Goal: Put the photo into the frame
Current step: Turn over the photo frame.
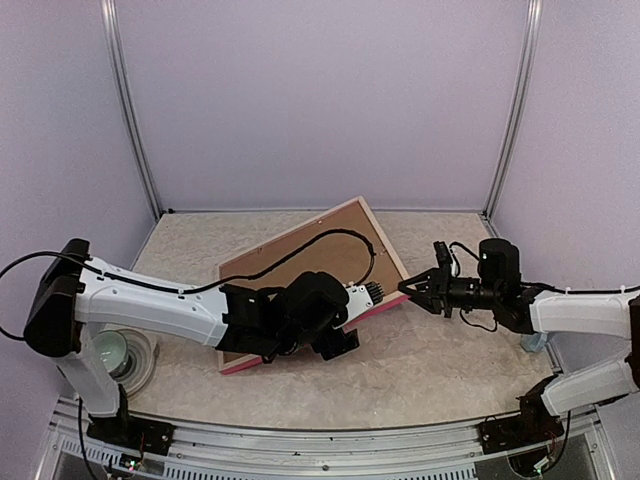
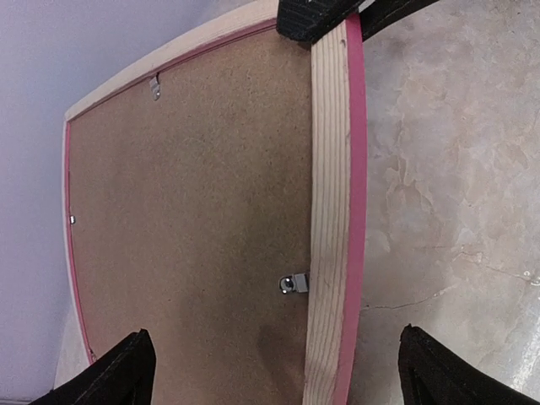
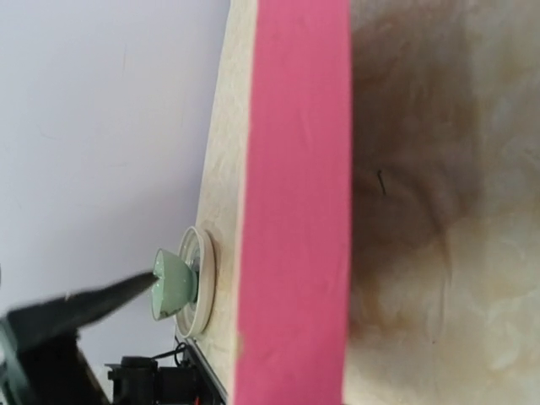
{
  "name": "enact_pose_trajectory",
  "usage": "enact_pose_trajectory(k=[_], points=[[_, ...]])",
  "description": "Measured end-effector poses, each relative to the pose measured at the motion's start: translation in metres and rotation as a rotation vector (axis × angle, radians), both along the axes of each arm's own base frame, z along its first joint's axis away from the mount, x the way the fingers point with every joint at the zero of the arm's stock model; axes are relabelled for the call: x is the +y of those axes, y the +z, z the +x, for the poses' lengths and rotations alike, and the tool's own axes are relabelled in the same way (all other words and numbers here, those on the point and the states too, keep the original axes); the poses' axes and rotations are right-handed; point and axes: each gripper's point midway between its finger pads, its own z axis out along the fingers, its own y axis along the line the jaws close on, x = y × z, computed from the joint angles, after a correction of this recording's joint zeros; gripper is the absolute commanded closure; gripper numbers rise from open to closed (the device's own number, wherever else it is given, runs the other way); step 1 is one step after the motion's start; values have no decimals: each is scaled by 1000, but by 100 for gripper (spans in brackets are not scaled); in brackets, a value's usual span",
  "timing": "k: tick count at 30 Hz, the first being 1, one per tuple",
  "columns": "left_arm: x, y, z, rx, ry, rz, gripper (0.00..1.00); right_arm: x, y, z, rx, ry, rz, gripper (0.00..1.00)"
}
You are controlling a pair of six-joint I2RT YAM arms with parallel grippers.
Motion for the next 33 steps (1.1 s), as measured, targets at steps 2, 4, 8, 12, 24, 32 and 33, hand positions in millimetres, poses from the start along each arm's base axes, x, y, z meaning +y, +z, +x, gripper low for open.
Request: enact_pose_trajectory(k=[2, 4, 8, 12, 24, 32, 33], points=[[2, 5, -6, -72, 40, -7, 1, -2, 3, -1, 13, -8, -9, 79], [7, 5, -9, -134, 84, -5, 3, -4, 0, -5, 41, -12, -21, 79], [26, -2, -13, -250, 185, 14, 9, -8, -1, -10, 77, -23, -30, 79], [40, -9, -9, -343, 291, 19, 23, -11, 8, -10, 77, -49, -32, 79], [68, -22, -2, -499, 418, 42, 27, -18, 19, -3, 79, -113, -53, 79], [72, -24, -10, -523, 376, 13, 7, -17, 23, -3, 83, -115, -54, 79], [72, -25, -12, -521, 365, 9, 5, -17, 25, -2, 80, -116, -53, 79]])
